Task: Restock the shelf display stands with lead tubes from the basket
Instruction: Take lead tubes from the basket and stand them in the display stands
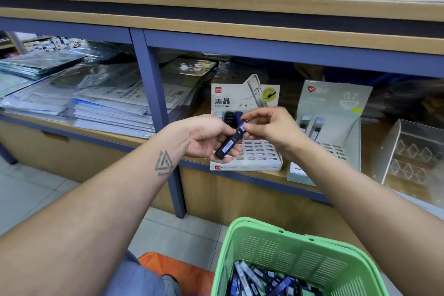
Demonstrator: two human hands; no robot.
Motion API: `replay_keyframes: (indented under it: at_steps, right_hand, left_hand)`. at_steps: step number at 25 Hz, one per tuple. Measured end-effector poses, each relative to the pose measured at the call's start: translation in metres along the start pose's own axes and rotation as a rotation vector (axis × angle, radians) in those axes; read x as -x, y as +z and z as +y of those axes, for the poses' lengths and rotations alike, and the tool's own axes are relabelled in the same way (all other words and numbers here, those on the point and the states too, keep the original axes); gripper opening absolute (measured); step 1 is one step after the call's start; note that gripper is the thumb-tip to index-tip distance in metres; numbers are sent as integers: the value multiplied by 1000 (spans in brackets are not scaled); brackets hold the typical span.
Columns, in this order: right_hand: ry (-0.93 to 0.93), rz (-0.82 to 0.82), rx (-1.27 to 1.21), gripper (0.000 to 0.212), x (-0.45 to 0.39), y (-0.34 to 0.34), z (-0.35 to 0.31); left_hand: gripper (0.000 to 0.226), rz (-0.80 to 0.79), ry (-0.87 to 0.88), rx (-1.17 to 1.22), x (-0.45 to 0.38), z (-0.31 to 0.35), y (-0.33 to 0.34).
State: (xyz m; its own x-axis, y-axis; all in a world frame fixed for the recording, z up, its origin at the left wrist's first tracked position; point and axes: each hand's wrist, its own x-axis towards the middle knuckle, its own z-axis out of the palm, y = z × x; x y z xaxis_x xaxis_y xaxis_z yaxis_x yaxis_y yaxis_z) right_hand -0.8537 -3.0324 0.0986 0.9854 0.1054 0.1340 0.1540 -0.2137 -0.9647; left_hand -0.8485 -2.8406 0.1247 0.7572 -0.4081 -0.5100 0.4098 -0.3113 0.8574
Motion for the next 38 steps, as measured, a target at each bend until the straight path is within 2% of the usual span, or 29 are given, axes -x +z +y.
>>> replay_keyframes:
  at_steps: [3,5,7,11,15,17,19,21,23,28,31,38]
  right_hand:
    - [53,47,-175,22,4,-12,1]
    - [101,36,-234,26,8,-17,-1]
    - [125,34,-265,28,9,-18,-3]
    - [106,42,-119,20,9,-17,-6]
    - [61,52,53,13,8,-17,-8]
    - [48,92,72,11,6,-18,-7]
    - [24,153,144,15,2,-20,-5]
    - [-41,196,283,19,-3,-20,-1]
    - [-117,201,403,17,-4,-15,-1]
    - [-252,174,523,15,-2,8,-7]
    - [-292,143,570,16,-6,20,-2]
    - [-343,126,671,16,-12,29,9]
  left_hand:
    - [18,-10,23,-14,3,-2,1]
    - [8,23,74,-33,1,-3,5]
    - [8,62,93,-29,-1,-5,9]
    - [35,104,93,-1,-6,-4,15]
    - [33,142,136,-88,-6,-4,18]
    - [22,261,230,-255,-5,0,13]
    - [6,455,403,-427,-4,4,0]
    - [10,668,550,-667,-4,5,-14]
    - [12,745,613,-866,-8,-2,-25]
    - [22,665,731,-1167,-30,-17,-35]
    - [21,608,725,-1261,-41,-23,-35]
    - [20,614,679,-1207,-48,-25,-37]
